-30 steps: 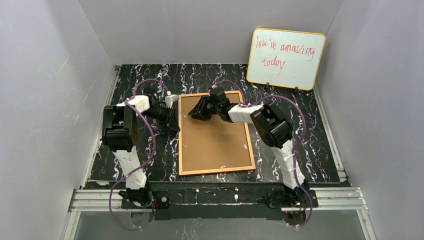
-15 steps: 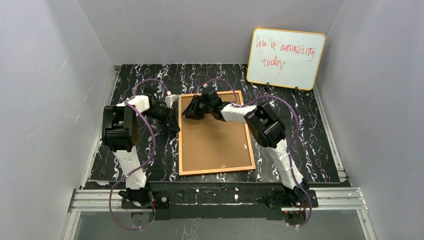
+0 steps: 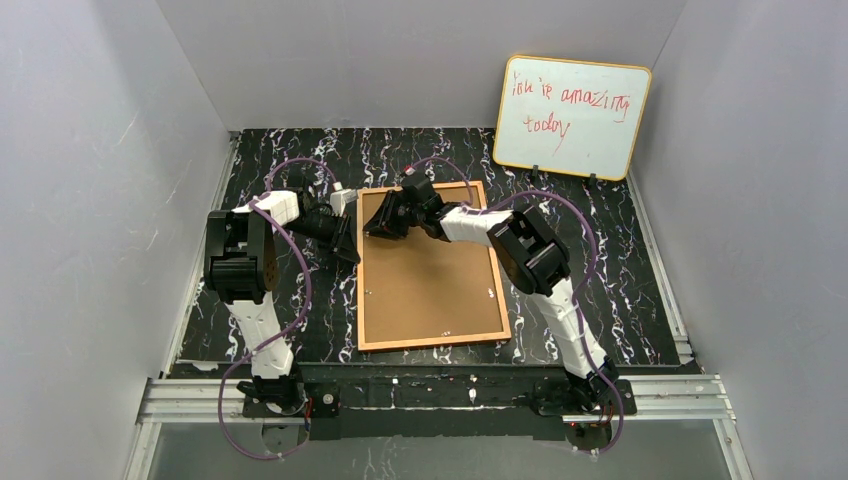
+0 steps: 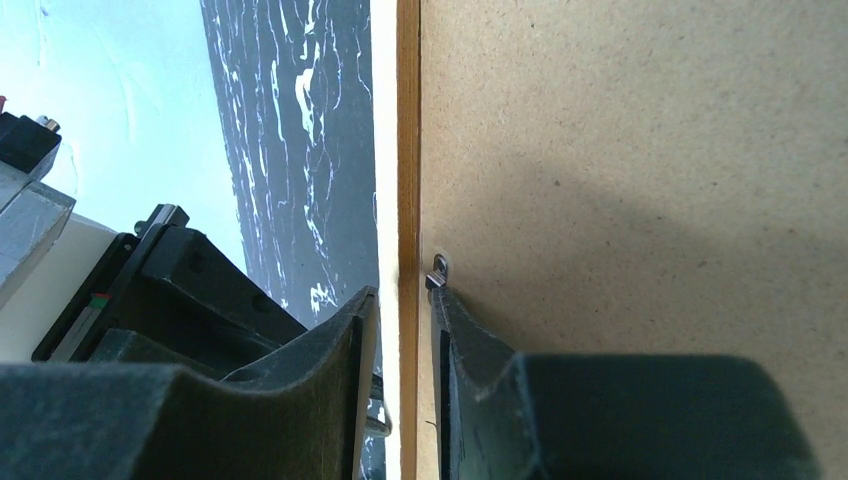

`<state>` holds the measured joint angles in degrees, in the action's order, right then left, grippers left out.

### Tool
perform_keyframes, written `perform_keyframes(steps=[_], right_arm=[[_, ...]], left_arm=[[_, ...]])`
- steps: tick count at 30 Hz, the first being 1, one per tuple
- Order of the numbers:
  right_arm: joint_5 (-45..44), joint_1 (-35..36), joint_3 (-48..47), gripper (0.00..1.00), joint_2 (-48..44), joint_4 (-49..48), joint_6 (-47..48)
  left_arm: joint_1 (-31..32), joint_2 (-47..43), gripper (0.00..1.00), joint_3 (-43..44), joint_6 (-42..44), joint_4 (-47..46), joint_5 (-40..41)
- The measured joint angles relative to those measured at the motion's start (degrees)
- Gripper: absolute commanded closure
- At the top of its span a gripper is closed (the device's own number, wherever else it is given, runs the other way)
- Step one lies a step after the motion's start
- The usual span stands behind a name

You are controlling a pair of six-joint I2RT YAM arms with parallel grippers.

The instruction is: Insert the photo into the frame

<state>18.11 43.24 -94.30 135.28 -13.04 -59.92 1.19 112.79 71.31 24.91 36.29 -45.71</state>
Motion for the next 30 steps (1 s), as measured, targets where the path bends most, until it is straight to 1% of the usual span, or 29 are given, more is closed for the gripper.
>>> perform_keyframes(steps=[5,12,16,22,24,25,26,28,30], right_arm=[[-2.4,0.83,0.04,0.66,0.0,-0.07,-2.32],[-8.13,2.27,2.51,0.65,-0.76,-2.73,-8.35],[-10.62,2.93,3.28,0.65,-1.25,-3.28,-9.38],[-11.15,3.06,3.34,0.64,-1.27,-3.48,-10.03],[-11.3,3.08,3.82,0.61,-1.42,-4.09,-10.19],[-11.5,3.13,4.33,0.58,-1.57,-4.87,-10.25],[-11.78,3.19,4.87,0.51,-1.79,-5.6,-10.23],[-12.15,3.28,6.27,0.44,-2.89,-6.69,-10.03],[-12.07,3.13,8.0,0.37,-5.14,-5.84,-8.5]], left_arm=[[0.0,0.0,0.97,0.0,0.0,0.0,-0.02],[0.0,0.02,0.97,0.0,0.02,0.0,-0.02],[0.0,0.02,0.97,0.0,0.07,0.0,-0.04],[0.0,0.02,0.97,0.0,0.15,0.02,-0.04],[0.0,0.02,0.97,0.0,0.17,0.04,-0.04],[0.0,0.02,0.97,0.0,0.2,0.07,-0.04],[0.0,0.0,0.97,0.0,0.2,0.07,-0.04],[0.0,0.0,0.97,0.0,0.22,0.09,-0.02],[-0.02,-0.02,0.96,0.0,0.39,0.17,-0.02]])
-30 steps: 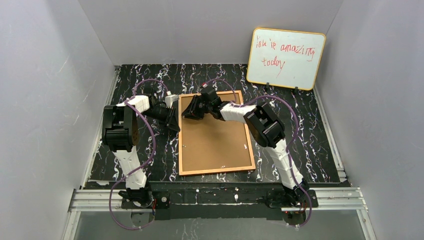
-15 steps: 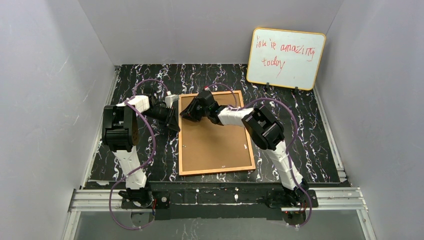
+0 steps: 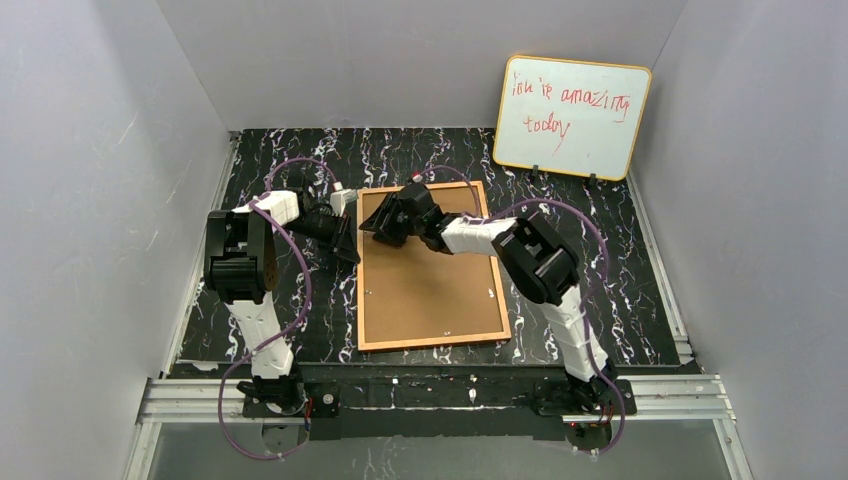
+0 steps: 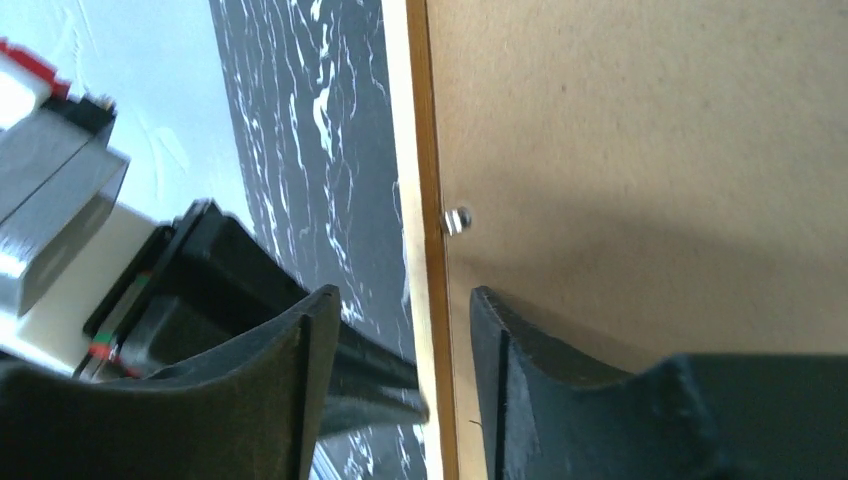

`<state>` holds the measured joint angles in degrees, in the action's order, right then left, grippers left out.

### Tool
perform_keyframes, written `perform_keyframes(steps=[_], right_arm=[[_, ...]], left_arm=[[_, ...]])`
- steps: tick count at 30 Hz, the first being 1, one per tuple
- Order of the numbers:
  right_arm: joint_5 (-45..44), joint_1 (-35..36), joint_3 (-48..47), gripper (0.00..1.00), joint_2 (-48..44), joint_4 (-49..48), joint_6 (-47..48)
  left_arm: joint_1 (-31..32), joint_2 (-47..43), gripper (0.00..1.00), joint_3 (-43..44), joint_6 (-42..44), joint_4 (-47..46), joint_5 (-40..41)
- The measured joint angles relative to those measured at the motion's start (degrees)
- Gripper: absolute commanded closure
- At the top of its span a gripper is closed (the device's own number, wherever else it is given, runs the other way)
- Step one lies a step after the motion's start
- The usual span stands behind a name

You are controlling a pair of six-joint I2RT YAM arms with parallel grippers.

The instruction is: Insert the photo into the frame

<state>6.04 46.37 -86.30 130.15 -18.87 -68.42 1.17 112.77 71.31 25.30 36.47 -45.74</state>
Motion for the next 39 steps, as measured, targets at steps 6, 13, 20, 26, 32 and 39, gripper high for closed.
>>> perform_keyframes(steps=[6,13,20,26,32,39], right_arm=[[0.55,-1.99,5.11,0.25,-10.93,6.43,5.9],[-2.08,-9.77,16.37,0.07,-28.24,12.31,12.39],[-6.97,-22.82,32.15,0.06,-41.2,19.04,17.46],[-5.22,-26.27,38.12,0.07,-41.27,21.79,19.71],[1.51,-25.73,33.99,0.09,-32.65,18.34,19.96],[2.1,-21.62,14.01,0.1,-16.46,18.12,20.72]], left_arm=[[-0.02,0.0,0.86,0.66,1.79,1.38,0.22],[-0.02,-0.2,0.68,1.01,7.39,3.98,1.7],[0.17,-3.91,0.63,-3.43,14.78,6.19,4.66],[1.97,-8.13,0.63,-8.24,18.67,7.37,6.99],[6.56,-12.15,0.63,-12.74,20.76,7.52,8.98],[13.33,-14.91,0.61,-15.78,20.26,10.56,12.09]])
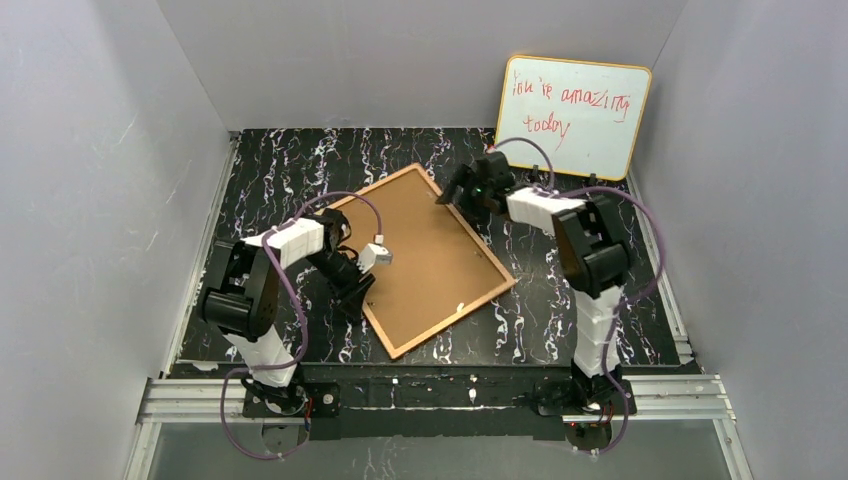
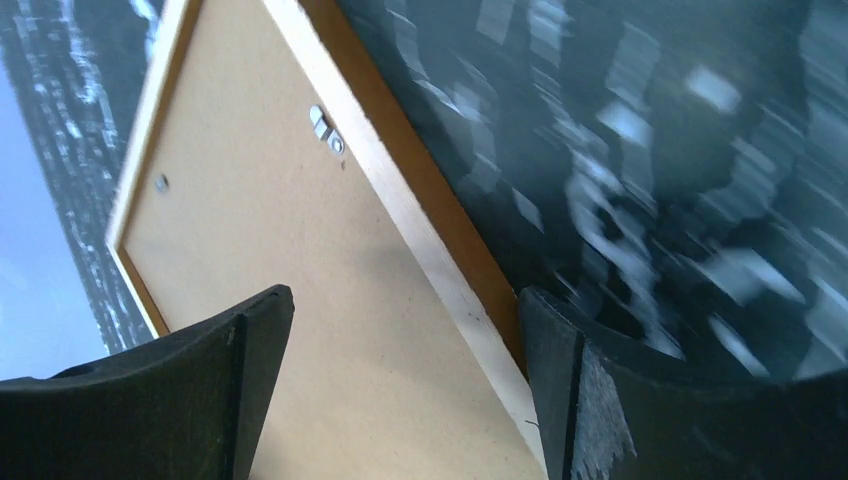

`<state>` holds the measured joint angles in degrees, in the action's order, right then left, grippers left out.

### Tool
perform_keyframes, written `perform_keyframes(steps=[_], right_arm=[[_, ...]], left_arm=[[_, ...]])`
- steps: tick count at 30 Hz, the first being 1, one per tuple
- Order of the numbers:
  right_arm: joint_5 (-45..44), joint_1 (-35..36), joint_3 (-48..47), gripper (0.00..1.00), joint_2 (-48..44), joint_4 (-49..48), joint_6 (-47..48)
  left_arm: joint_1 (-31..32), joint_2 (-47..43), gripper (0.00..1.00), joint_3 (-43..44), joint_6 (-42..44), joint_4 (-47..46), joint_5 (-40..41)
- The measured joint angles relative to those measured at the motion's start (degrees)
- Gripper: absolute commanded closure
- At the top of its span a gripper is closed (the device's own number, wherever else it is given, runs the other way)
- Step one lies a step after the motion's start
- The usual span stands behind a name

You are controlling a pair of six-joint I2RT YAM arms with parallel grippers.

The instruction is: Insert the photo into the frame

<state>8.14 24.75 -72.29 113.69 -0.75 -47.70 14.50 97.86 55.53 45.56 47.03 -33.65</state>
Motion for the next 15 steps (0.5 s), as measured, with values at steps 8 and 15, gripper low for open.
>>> perform_keyframes(steps=[8,15], right_arm=[[-0.37,8.26,-36.87,0.01,22.84,7.39,4.72],[-1.81,6.69,-31.74,0.01,15.41,14.73,6.71]], left_arm=[[8.39,-0.74,0.17,0.11,-0.96,7.63,-1.75],[1.25,-0.37,0.02,11.15,9.51,17.42,-4.35]])
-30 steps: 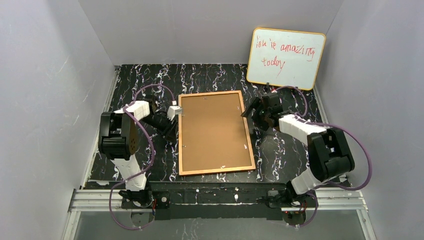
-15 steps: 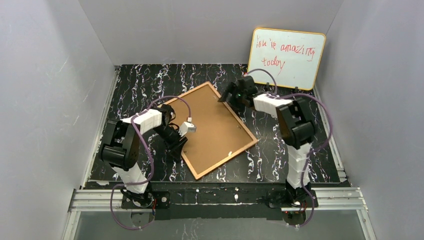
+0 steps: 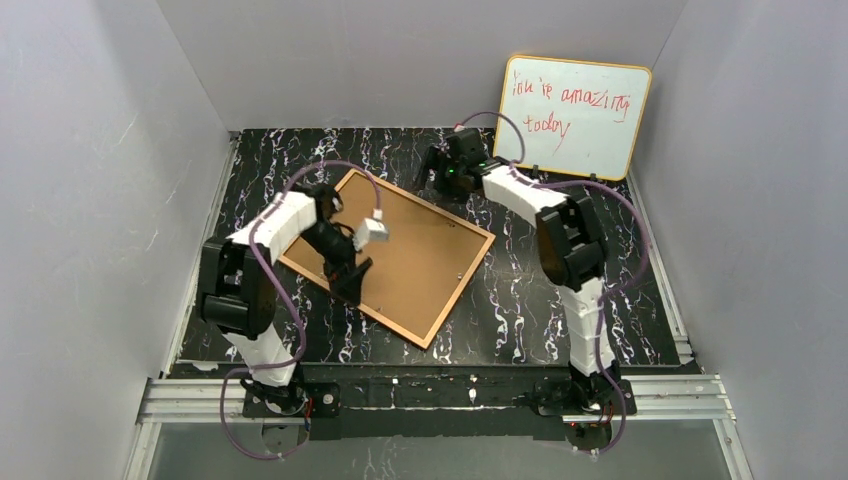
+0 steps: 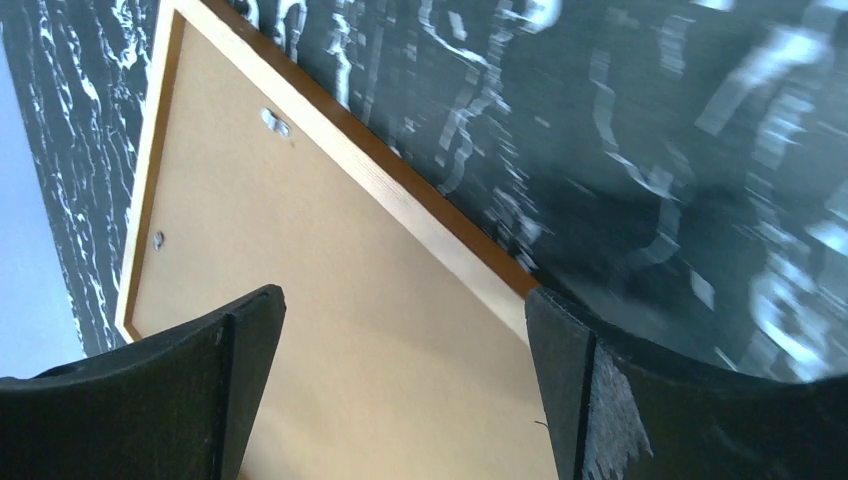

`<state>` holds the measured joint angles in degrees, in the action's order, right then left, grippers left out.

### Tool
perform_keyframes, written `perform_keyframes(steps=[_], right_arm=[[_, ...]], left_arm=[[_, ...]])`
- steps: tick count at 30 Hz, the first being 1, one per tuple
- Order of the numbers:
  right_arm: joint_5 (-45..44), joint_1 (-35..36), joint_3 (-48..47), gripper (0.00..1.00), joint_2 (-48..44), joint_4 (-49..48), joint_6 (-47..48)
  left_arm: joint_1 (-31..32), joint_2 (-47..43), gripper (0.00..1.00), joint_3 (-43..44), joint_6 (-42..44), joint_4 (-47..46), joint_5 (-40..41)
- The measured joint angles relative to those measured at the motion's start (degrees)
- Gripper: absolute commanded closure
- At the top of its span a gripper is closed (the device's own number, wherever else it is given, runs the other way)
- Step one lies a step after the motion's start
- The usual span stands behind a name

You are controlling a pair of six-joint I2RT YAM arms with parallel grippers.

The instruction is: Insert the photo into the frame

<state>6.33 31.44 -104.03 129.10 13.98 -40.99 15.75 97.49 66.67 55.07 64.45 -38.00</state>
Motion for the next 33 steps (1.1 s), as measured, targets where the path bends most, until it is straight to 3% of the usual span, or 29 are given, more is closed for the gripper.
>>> perform_keyframes(steps=[3,7,10,13,19,23,27,33], right_arm=[[-1.97,-1.73,7.04,0.01,-8.41,2.14,0.76],[-4.44,-3.45,18.51,0.01,-22.14,2.34,0.7],[-4.59,-3.17,28.57,0.01,-32.41,1.73,-0.22],[-3.34,-2.67,38.62,0.01,-40.5,0.79,-2.38],[0.96,-2.45,55.58,0.01,-48.87,-1.79,-7.93],[4.33,-2.45,62.07,0.01,-49.51,-4.35,-11.47],[6.73,-2.45,63.36,0.01,-48.02,-7.45,-13.07],[8.83,-2.67,62.62,0.01,-42.34,-10.67,-13.09]], left_arm=[[-7.85,2.08,0.09,9.2,4.79,4.46,-0.9],[-19.93,8.72,0.4,21.51,3.06,2.82,-0.72],[-27.5,15.32,0.49,28.0,-4.28,-4.96,1.99],[-32.11,20.24,0.51,29.86,-10.69,-13.68,6.45],[-32.72,23.34,0.53,28.98,-16.92,-21.27,10.19],[-32.13,23.34,0.66,28.09,-17.05,-22.25,9.38],[-32.02,23.47,0.76,25.66,-14.53,-20.83,6.93],[-32.06,24.13,0.77,24.65,-9.27,-14.53,5.51]])
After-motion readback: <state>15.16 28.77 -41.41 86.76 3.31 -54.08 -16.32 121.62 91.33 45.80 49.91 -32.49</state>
